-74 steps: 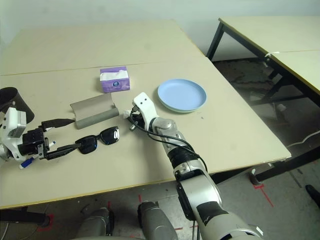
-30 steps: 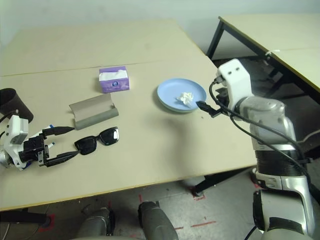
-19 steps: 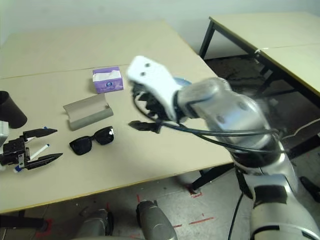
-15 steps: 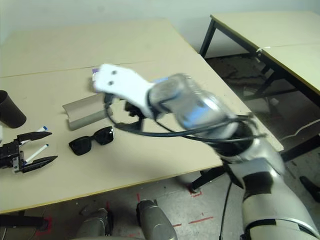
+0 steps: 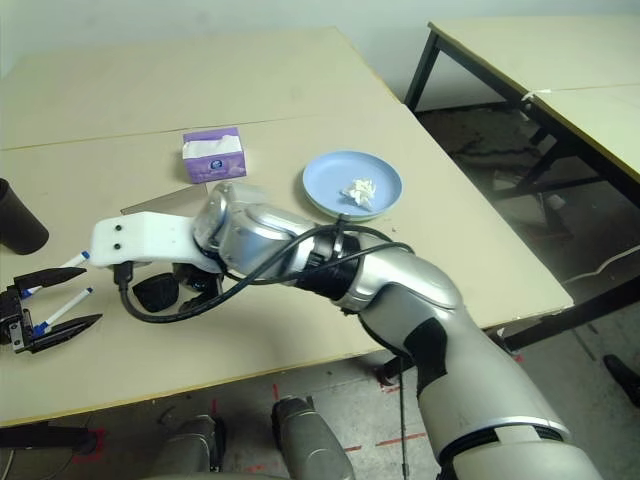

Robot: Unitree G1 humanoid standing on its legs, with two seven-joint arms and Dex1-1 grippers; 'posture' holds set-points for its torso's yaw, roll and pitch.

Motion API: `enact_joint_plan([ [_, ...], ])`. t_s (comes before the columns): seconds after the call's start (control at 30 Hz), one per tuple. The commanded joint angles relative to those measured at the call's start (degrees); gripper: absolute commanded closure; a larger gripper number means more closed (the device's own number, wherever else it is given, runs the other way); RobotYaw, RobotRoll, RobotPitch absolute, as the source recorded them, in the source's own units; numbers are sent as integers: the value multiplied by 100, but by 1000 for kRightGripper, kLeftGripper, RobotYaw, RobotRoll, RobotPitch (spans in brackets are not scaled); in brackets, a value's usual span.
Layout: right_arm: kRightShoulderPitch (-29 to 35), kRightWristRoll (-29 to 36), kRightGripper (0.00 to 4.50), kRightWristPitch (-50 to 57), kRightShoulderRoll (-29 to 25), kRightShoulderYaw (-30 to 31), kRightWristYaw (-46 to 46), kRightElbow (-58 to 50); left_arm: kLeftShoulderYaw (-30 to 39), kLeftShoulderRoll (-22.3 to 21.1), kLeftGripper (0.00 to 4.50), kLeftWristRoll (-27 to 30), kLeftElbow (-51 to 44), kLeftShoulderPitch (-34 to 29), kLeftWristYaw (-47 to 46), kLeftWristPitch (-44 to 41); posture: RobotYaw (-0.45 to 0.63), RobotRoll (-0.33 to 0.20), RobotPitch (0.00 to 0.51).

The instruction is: Organize and tidy the items on the table.

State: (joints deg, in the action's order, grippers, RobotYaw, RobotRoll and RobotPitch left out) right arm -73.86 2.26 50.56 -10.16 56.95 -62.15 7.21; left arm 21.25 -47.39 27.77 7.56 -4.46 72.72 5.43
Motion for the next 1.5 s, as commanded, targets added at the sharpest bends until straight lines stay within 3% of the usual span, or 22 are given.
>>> enact_joint_plan([
  [0.03,79,-293,28,-323,190,103,22,360,-98,61,0,-88,19,-12,-34,66,-102,0,125],
  [0.6,64,-1288,28,-2098,1257,-876,589,2833,-208,96,0,-134,-151,-31,-47,43,-78,0,146],
  [0.97,318,-1709,28,-2173,1174,-840,59,2713,-274,114,0,-106,-314,-16,-151,-14,-74,0,148],
  [1.5,536,-2006,28,-2369,1291,-999,35,2894,-255,134,0,-63,-600,-161,-269,-131,-70,0,158],
])
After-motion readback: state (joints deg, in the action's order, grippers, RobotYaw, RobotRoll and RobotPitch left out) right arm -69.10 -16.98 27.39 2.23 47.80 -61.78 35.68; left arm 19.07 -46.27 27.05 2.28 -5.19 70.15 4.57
